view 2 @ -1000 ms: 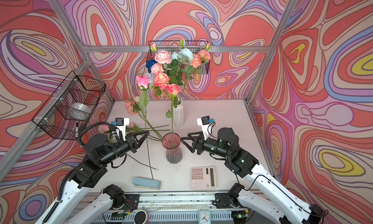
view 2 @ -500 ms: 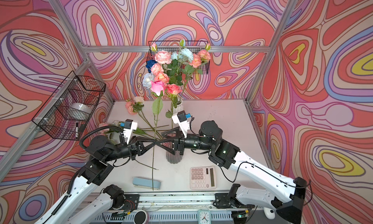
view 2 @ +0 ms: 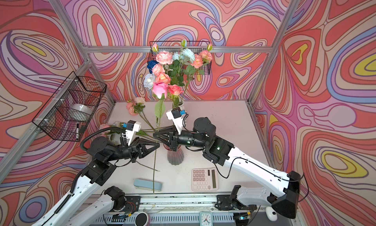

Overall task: Arrange the flowers into the vase
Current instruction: 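Close the right gripper on the stem above the left gripper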

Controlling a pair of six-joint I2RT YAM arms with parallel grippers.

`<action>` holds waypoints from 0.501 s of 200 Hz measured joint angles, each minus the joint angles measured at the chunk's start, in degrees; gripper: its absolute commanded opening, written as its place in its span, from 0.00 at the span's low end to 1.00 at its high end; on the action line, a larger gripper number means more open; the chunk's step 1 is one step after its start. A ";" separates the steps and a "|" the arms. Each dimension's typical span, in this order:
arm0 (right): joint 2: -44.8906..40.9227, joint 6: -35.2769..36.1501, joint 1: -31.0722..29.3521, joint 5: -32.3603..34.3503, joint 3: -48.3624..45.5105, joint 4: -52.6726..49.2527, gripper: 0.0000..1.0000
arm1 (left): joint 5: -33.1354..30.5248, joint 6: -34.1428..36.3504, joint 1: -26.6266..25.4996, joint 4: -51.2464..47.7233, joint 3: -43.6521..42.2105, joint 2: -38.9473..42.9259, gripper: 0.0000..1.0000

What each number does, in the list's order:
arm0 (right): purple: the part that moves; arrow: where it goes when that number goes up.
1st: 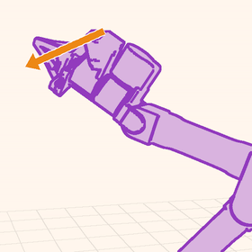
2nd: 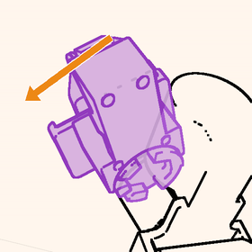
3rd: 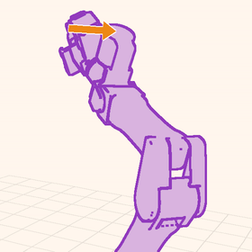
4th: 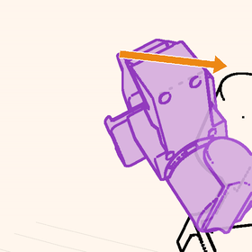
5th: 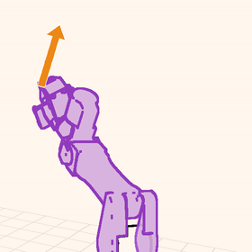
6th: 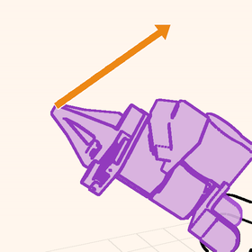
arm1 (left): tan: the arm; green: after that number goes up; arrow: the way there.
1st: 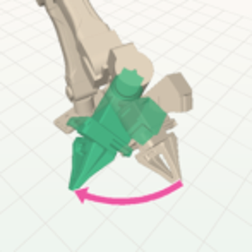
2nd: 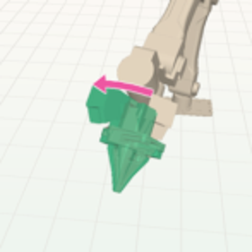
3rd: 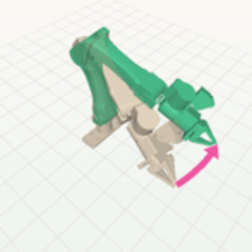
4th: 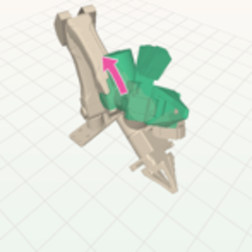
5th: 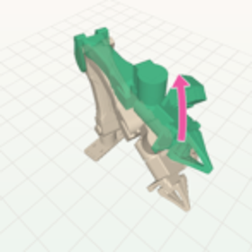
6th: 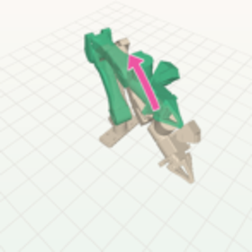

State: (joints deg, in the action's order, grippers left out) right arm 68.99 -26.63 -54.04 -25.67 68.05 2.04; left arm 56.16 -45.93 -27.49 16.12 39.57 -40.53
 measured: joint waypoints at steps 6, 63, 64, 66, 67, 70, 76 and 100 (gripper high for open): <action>-0.09 0.26 -0.04 0.42 0.02 -0.26 0.00 | -0.33 0.04 0.00 -0.20 0.00 0.04 0.61; -5.03 5.51 -0.09 12.52 2.67 -9.94 0.00 | -14.38 2.82 0.00 -13.05 0.68 6.54 0.94; -5.09 5.60 -0.11 12.74 2.78 -10.08 0.00 | -14.78 2.89 0.00 -13.35 0.74 6.73 0.94; -5.20 5.70 -0.09 13.11 2.97 -10.29 0.00 | -15.93 2.95 -0.02 -14.16 0.92 7.21 0.95; -5.33 5.92 -0.09 13.51 3.21 -10.49 0.00 | -16.26 3.06 -0.02 -14.40 0.96 7.34 0.95; -5.60 6.34 -0.11 14.34 3.67 -10.95 0.00 | -17.84 3.37 -0.02 -15.39 1.18 8.07 0.95; -6.03 7.06 -0.09 15.72 4.57 -11.65 0.00 | -21.18 3.96 -0.02 -17.51 1.66 9.35 0.95; -7.72 10.19 -0.09 21.16 8.87 -13.90 0.00 | -32.59 5.88 0.00 -23.76 2.71 14.58 0.98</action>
State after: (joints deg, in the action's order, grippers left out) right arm 61.28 -16.45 -54.13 -4.51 76.93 -11.86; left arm 23.57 -40.05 -27.49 -7.64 42.28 -25.96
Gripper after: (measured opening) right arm 0.050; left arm 0.971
